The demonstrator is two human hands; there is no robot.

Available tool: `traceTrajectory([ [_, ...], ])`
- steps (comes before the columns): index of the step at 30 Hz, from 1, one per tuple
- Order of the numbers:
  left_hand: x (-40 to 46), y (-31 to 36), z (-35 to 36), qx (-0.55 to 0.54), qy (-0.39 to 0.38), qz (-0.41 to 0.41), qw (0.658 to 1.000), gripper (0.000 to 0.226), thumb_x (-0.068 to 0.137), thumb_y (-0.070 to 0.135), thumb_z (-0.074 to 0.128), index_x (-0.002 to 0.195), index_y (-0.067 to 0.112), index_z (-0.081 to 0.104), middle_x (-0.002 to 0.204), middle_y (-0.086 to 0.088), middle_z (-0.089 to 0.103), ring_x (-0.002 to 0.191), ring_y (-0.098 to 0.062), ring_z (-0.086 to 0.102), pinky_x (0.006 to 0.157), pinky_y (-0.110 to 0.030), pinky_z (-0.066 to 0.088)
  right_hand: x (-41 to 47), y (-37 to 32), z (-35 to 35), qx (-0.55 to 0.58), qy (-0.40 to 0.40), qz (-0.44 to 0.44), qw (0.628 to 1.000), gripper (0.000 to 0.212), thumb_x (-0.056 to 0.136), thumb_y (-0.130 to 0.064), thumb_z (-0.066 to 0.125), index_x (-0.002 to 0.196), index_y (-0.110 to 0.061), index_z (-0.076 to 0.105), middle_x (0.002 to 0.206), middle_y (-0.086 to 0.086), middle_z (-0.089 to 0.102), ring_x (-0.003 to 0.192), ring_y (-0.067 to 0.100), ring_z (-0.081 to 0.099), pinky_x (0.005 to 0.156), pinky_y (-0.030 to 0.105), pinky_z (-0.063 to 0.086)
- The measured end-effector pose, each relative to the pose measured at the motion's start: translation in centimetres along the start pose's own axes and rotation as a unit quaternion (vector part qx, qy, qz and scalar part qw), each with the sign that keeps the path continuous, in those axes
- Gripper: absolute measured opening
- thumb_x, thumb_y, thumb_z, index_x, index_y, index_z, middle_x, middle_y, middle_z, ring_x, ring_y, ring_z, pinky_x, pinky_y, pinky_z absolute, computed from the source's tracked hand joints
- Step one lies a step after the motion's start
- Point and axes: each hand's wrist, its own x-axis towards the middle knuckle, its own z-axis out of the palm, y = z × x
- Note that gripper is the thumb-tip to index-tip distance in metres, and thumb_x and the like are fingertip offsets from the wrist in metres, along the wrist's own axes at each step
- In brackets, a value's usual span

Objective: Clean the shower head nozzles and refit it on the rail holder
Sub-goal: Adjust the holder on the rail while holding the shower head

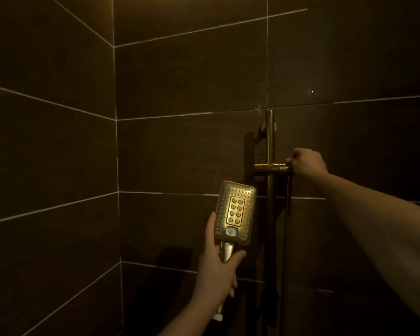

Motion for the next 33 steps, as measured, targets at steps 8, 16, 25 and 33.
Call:
traceTrajectory([
  [8,0.5,-0.3,-2.4,0.043,-0.002,0.007,0.999,0.109,0.094,0.013,0.069,0.134,0.084,-0.003,0.136,0.002,0.060,0.048,-0.017,0.060,0.041,-0.031,0.052,0.5,-0.3,0.2,0.064,0.057,0.007,0.996,0.011,0.099,-0.019,0.050,0.106,-0.020,0.059,0.091,-0.006,0.057,0.093,0.017,0.059,0.082,0.041,0.054],
  [16,-0.7,-1.4,-4.5,0.046,0.000,-0.005,0.999,0.107,0.094,0.014,0.069,0.135,0.083,-0.001,0.128,0.003,0.065,0.049,-0.018,0.060,0.044,-0.032,0.053,-0.4,-0.8,0.6,0.038,0.051,0.015,0.998,0.010,0.097,-0.016,0.052,0.105,-0.019,0.058,0.101,0.001,0.061,0.094,0.019,0.060,0.082,0.042,0.054],
  [25,-1.9,-1.6,-6.8,0.014,0.021,-0.018,1.000,0.108,0.093,0.011,0.070,0.139,0.079,-0.001,0.126,-0.003,0.068,0.052,-0.021,0.062,0.049,-0.034,0.055,-1.7,-2.3,-2.9,0.186,0.166,0.052,0.967,0.025,0.104,-0.021,0.039,0.125,-0.013,0.048,0.116,0.007,0.053,0.096,0.016,0.054,0.073,0.030,0.046],
  [33,-9.7,-9.1,-10.3,-0.033,0.067,-0.103,0.992,0.104,0.093,0.005,0.068,0.145,0.071,0.007,0.085,-0.005,0.076,0.052,-0.024,0.060,0.045,-0.033,0.052,-13.0,-0.3,8.3,0.151,-0.142,0.068,0.976,0.029,0.097,-0.034,0.053,0.113,-0.010,0.049,0.097,0.003,0.059,0.081,0.016,0.057,0.063,0.030,0.043],
])
